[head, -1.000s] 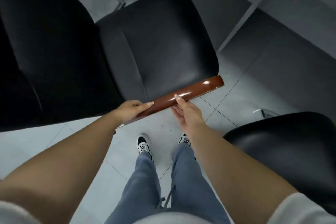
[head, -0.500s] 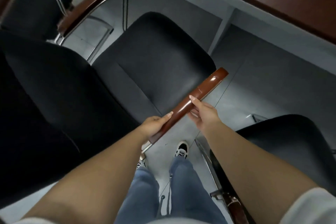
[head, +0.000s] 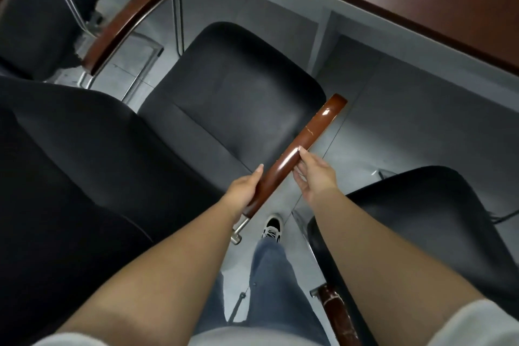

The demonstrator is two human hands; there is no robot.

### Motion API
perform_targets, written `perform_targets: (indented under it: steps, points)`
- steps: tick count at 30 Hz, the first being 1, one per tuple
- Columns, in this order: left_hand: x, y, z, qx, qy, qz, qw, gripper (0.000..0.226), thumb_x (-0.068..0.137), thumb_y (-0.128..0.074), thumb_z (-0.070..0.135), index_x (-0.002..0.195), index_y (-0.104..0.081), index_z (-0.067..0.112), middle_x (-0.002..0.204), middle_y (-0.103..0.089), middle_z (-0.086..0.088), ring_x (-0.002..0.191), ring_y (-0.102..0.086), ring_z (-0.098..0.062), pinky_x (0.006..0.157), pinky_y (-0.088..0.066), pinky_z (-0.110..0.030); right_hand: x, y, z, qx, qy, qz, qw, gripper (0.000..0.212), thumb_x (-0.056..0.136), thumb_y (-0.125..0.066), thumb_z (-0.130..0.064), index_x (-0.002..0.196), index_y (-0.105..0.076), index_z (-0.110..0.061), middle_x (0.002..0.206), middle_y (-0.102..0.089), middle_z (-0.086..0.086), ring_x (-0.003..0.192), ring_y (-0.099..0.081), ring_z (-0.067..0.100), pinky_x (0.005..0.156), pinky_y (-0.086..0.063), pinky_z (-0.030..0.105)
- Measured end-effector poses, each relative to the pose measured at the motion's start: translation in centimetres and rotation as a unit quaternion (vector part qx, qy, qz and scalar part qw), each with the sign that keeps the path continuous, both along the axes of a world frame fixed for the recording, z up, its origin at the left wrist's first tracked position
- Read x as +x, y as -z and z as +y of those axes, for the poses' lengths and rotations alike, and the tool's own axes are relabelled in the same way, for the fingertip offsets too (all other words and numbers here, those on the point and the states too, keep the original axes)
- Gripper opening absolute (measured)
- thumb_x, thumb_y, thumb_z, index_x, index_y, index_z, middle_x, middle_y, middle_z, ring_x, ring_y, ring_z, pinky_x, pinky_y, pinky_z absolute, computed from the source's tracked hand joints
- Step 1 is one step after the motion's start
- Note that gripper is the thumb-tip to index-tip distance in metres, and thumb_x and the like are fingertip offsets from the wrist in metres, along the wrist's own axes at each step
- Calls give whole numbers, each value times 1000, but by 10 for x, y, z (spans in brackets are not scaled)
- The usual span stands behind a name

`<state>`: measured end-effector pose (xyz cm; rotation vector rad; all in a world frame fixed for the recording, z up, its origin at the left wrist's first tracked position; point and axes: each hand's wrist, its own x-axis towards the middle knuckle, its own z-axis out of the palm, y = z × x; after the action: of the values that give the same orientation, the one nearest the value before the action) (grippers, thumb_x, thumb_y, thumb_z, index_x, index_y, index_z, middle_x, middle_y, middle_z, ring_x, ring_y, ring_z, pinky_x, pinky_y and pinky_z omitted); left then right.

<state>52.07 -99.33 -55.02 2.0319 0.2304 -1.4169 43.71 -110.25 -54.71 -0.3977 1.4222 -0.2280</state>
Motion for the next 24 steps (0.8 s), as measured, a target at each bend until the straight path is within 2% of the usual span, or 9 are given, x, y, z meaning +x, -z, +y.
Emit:
perform_targets:
  steps: [3,6,8,11,17,19,21,24]
  points:
    - [-7,-13,1,-34,-65,-14,997,30,91,-51,45,92,-65,19,94,-64,0,82,-58,-11,75,-41,-23,-12,-13,15,-10,-19,13,1000,33,86,-66,-17,116,-57,-5,109,-63,6,104,-58,14,96,-47,27]
    - [-8,-23,5,-80,-108,-22,991,28,93,-53,35,100,-65,11,97,-66,-4,93,-59,-15,74,-45,-20,-22,-20,34,-12,-32,17,999,28,88,-64,-17,113,-57,-6,86,-61,0,80,-59,10,87,-47,23]
    - [-9,-34,13,-107,-117,-16,987,28,94,-51,32,102,-64,9,89,-65,-4,93,-58,-16,78,-45,-18,-26,-26,48,-16,-47,14,999,21,90,-61,-18,107,-58,-8,83,-62,1,77,-60,9,86,-47,24]
    - [-11,-47,39,-133,-94,-13,987,24,94,-51,31,91,-64,12,88,-66,-5,86,-60,-16,83,-47,-22,-29,-39,76,-34,-77,3,996,21,92,-57,-20,105,-62,-4,80,-64,3,82,-61,13,86,-46,23]
    - [-36,-68,113,-158,-49,-9,986,22,95,-50,28,80,-60,16,72,-63,-1,65,-56,-11,61,-44,-18,-47,-61,144,-105,-119,17,987,13,91,-59,-19,90,-61,-6,77,-62,6,69,-58,11,84,-50,24]
    - [-42,-74,153,-174,-36,-20,984,20,93,-53,29,79,-61,18,67,-65,2,65,-57,-13,63,-44,-19,-55,-70,185,-129,-132,16,983,14,91,-59,-18,81,-60,-9,72,-59,5,64,-56,11,73,-51,20]
    - [-47,-80,199,-184,-30,-49,981,15,91,-57,30,81,-62,19,70,-66,2,72,-60,-16,64,-43,-20,-61,-79,231,-159,-151,18,976,19,90,-61,-19,73,-58,-12,68,-57,4,60,-53,11,59,-47,14]
    - [-46,-103,262,-212,-16,-104,972,13,91,-57,26,85,-60,16,74,-61,1,69,-58,-9,55,-46,-10,-62,-89,287,-186,-192,14,964,21,87,-64,-24,70,-56,-15,67,-58,4,58,-52,11,53,-44,13]
